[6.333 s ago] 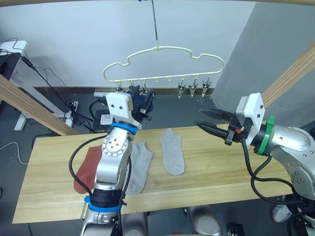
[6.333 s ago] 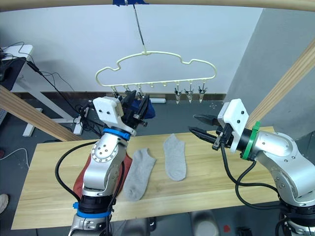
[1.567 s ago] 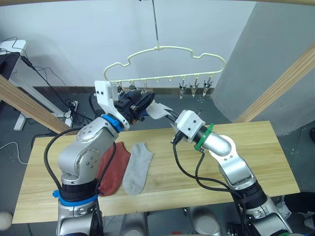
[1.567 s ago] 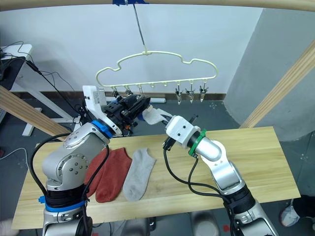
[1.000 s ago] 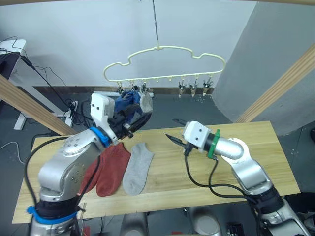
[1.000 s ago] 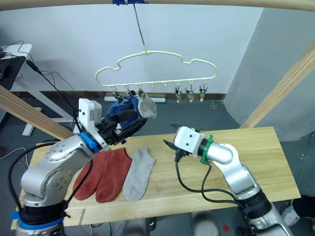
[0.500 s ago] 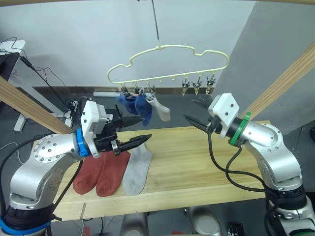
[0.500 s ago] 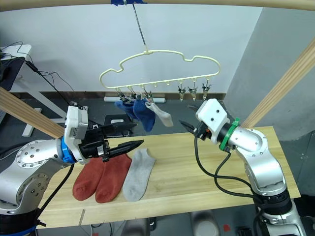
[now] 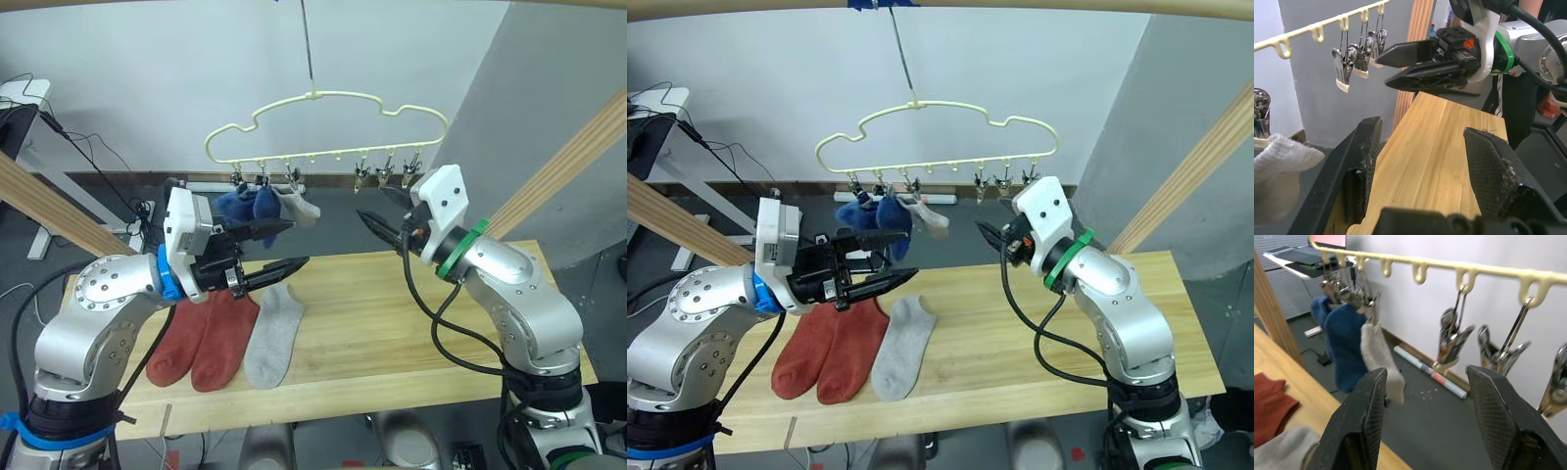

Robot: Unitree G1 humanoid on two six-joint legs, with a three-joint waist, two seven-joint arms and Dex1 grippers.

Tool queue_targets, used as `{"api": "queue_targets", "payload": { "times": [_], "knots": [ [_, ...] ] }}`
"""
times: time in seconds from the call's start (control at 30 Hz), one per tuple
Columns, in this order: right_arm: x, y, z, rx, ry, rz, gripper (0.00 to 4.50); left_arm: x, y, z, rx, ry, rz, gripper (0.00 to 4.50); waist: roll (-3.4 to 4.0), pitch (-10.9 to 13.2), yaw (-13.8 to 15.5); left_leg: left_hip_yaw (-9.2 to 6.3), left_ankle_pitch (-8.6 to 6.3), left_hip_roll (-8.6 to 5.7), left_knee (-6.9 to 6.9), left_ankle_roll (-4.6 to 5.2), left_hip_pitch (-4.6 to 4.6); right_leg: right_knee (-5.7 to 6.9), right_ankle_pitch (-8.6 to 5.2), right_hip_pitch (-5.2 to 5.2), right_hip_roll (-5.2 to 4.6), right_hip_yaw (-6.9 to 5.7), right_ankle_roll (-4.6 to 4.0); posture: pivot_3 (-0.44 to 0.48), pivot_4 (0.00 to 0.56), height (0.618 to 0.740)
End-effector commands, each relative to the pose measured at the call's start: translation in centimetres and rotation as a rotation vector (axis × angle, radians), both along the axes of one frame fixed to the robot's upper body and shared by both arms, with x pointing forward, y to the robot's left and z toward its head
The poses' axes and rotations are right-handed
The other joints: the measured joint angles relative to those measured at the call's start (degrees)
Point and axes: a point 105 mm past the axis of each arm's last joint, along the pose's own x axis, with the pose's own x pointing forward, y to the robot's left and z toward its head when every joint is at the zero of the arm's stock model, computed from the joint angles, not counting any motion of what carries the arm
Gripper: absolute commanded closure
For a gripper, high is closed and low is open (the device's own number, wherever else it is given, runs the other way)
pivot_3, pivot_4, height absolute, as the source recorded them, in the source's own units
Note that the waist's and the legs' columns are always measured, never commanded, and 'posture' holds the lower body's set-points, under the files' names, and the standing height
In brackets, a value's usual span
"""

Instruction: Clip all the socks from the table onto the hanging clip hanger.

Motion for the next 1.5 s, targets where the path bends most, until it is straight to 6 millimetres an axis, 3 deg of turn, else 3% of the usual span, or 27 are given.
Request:
{"api": "queue_targets", "payload": {
  "times": [0.03,0.27,0.87,1.2,1.5],
  "knots": [
    [0.3,0.4,1.0,0.008,-0.038,-0.006,1.84,-0.4,-0.3,0.6,-0.003,-0.038,-0.018,1.56,0.0,0.0,0.1,-0.03,0.0,0.0,0.0,0.0,0.0,0.0,0.0,0.01,0.0,-0.03,0.0,-0.202,0.291,0.74],
    [1.9,1.3,0.8,-0.004,-0.013,-0.04,1.84,-0.2,-0.4,0.5,-0.003,-0.043,-0.012,1.56,0.0,0.0,0.2,-0.01,0.0,0.0,0.01,0.0,-0.02,0.0,0.0,0.0,-0.04,-0.02,0.0,-0.193,0.29,0.74],
    [2.1,3.1,2.1,0.09,-0.042,-0.026,1.84,0.1,-0.7,0.2,-0.001,-0.035,-0.012,1.56,0.0,0.0,0.1,-0.04,0.0,0.02,0.0,0.0,-0.01,0.02,0.01,0.0,-0.03,-0.04,-0.01,-0.192,0.286,0.74],
    [2.4,2.9,2.7,0.143,-0.031,-0.083,1.84,0.1,-0.9,-0.1,-0.005,-0.027,-0.011,1.56,0.0,0.0,0.1,-0.04,0.0,0.03,0.02,0.0,-0.01,0.04,0.01,0.0,-0.04,-0.04,-0.01,-0.194,0.285,0.74],
    [1.5,1.2,0.8,0.089,0.018,-0.149,1.84,0.0,-1.0,-0.2,-0.008,-0.016,-0.016,1.56,0.0,0.0,0.2,-0.05,0.0,0.03,0.02,0.0,-0.02,0.03,0.01,0.0,-0.05,-0.04,-0.01,-0.194,0.285,0.74]
  ]
}}
